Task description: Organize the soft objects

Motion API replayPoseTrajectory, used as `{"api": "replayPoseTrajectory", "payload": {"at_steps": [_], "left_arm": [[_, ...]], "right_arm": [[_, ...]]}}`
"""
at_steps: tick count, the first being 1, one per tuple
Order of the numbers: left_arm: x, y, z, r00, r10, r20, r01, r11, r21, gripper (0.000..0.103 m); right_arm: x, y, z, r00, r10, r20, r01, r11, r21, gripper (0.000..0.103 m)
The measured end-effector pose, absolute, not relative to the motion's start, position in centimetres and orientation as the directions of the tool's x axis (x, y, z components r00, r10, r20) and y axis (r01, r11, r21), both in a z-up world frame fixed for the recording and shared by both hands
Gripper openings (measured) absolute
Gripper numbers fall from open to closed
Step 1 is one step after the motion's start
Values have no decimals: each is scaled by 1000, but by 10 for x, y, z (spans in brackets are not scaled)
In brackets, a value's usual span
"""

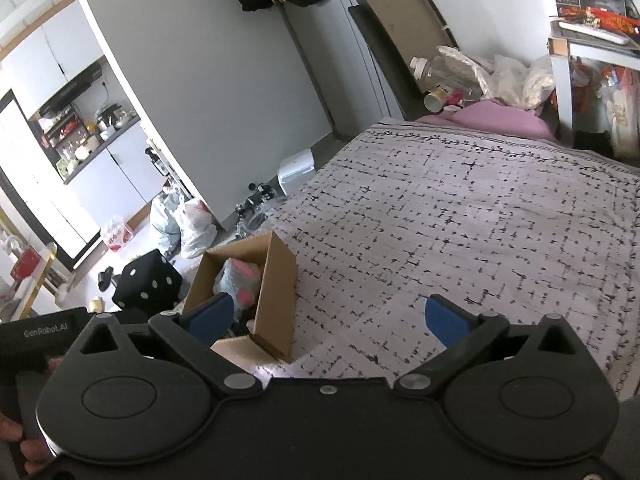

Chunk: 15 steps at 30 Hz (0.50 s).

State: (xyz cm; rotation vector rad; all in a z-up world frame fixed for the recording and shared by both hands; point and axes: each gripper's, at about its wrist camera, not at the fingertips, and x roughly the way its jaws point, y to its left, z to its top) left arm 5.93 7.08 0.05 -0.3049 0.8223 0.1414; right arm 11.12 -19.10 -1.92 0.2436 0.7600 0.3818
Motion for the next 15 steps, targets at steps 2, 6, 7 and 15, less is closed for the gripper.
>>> {"api": "replayPoseTrajectory", "payload": {"at_steps": [2, 6, 7, 15], "left_arm": [[54, 67, 3, 679, 7, -734, -227, 953, -201, 103], [45, 63, 6, 680, 17, -733, -213, 961, -175, 103], [42, 61, 6, 680, 21, -733, -209, 964, -167, 103], [23, 53, 13, 698, 26, -716, -172, 976, -132, 103]], "right_arm": [[105, -192, -18, 674, 392, -627, -239, 918, 317, 103], [95, -197, -18, 669, 385, -636, -241, 922, 305, 103], [92, -197, -18, 668, 385, -636, -241, 922, 304, 103], [70, -200, -13, 671, 366, -645, -242, 930, 276, 103]]}}
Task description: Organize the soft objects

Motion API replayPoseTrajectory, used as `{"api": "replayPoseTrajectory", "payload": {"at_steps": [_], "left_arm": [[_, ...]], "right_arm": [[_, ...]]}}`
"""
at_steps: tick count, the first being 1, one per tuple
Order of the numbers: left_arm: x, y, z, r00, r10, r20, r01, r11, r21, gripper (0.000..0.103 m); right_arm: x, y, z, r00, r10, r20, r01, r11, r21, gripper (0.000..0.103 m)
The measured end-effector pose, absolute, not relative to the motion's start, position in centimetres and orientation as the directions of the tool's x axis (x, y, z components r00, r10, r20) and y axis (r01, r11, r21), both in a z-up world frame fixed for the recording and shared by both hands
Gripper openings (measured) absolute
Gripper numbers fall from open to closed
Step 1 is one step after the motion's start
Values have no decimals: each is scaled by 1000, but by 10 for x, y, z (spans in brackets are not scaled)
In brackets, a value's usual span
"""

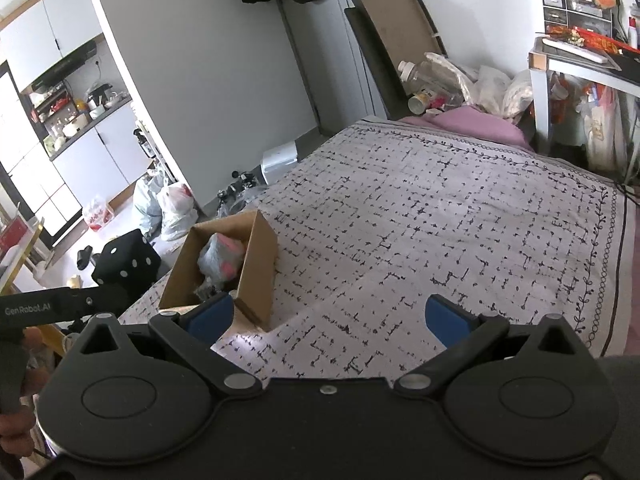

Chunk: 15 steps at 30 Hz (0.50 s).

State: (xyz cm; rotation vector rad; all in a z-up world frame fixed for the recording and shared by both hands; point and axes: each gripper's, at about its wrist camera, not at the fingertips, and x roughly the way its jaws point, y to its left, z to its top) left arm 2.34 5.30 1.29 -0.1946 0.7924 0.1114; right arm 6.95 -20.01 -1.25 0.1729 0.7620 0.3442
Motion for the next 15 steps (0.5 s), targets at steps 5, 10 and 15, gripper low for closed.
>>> {"api": "replayPoseTrajectory", "payload": {"at_steps": [5, 10, 15], "left_arm": [[13, 50, 12, 693, 39, -720, -169, 980, -109, 103], [3, 46, 14, 698, 35, -715, -148, 984, -96, 103], [-4, 42, 14, 699, 36, -714, -138, 987, -85, 103]], "right_arm": [[58, -201, -8, 676, 365, -640, -254, 931, 263, 103], [51, -195, -8, 665, 366, -651, -274, 930, 244, 103], [46, -191, -7, 658, 373, -655, -290, 927, 237, 103]]}}
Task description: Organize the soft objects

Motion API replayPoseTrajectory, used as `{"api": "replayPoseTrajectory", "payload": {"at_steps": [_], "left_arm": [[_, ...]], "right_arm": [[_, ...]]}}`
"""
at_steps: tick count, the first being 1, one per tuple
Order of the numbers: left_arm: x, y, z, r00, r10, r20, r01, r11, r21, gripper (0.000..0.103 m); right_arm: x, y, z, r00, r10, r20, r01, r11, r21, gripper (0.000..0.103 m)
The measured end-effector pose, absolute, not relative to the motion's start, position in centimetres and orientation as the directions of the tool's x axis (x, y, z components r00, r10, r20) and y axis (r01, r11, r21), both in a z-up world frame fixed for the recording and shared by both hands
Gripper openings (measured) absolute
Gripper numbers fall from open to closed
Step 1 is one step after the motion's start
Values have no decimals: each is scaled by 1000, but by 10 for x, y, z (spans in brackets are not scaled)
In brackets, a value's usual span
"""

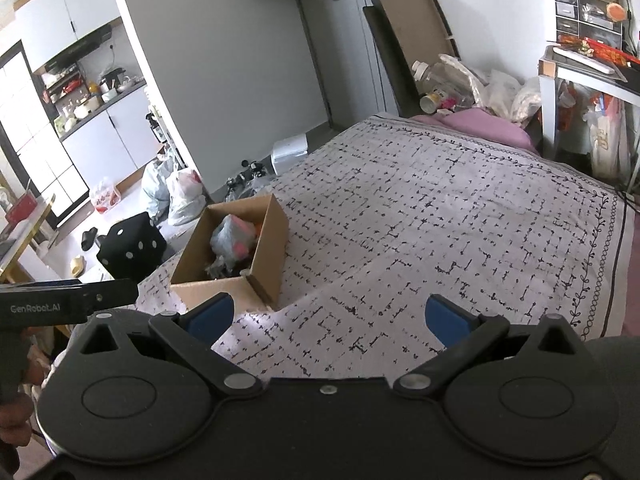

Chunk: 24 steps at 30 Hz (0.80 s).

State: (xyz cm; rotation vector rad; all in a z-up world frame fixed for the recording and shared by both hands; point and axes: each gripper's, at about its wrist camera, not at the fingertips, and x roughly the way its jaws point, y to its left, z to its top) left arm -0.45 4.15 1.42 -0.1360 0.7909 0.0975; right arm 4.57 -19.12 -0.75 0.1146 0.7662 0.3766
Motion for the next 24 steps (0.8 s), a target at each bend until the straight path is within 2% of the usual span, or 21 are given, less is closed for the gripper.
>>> {"api": "replayPoseTrajectory", "payload": {"at_steps": [24], "left_arm": [[-11, 45, 19, 713, 59, -699, -160, 984, -81, 103]], "right_arm": [[40, -188, 0, 670, 368, -645, -285, 929, 234, 103]]}}
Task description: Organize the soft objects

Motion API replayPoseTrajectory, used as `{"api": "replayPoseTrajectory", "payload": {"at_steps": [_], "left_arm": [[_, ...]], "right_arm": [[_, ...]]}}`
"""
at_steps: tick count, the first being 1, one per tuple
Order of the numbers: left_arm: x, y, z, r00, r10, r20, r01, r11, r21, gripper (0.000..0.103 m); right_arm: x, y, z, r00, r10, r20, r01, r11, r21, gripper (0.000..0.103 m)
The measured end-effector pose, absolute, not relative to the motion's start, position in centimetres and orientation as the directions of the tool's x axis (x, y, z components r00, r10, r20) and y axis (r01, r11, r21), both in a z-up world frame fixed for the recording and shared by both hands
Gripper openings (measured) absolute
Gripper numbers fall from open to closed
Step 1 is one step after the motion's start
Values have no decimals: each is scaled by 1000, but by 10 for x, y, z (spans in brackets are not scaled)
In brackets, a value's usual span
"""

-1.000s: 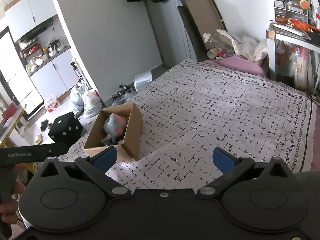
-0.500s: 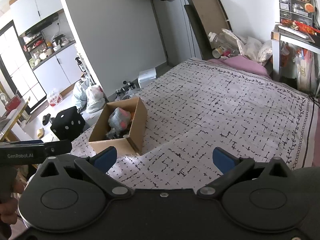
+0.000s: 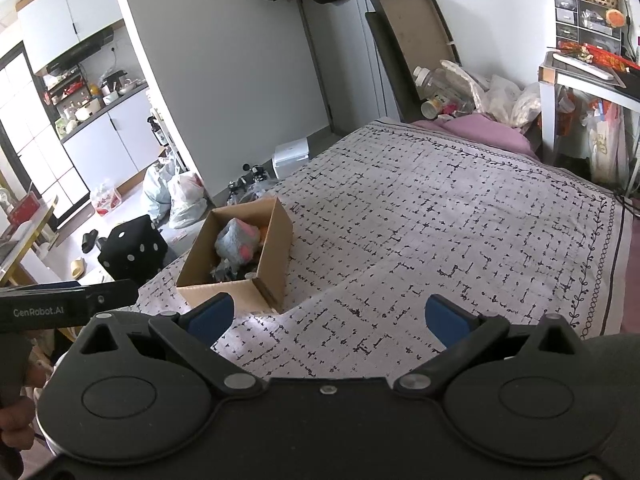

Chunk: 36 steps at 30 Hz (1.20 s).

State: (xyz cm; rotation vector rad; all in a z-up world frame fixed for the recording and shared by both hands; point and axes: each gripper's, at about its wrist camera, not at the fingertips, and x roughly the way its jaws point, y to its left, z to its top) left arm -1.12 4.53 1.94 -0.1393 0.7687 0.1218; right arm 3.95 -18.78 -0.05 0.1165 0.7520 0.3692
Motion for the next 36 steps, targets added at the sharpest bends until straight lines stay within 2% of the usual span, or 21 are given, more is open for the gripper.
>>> {"api": "replayPoseTrajectory", "payload": {"at_steps": [36], "left_arm": [[-8, 46, 16, 705, 53, -708, -156, 984, -81, 103]], "right_arm": [[40, -190, -1, 663, 371, -650, -283, 928, 241, 103]]}}
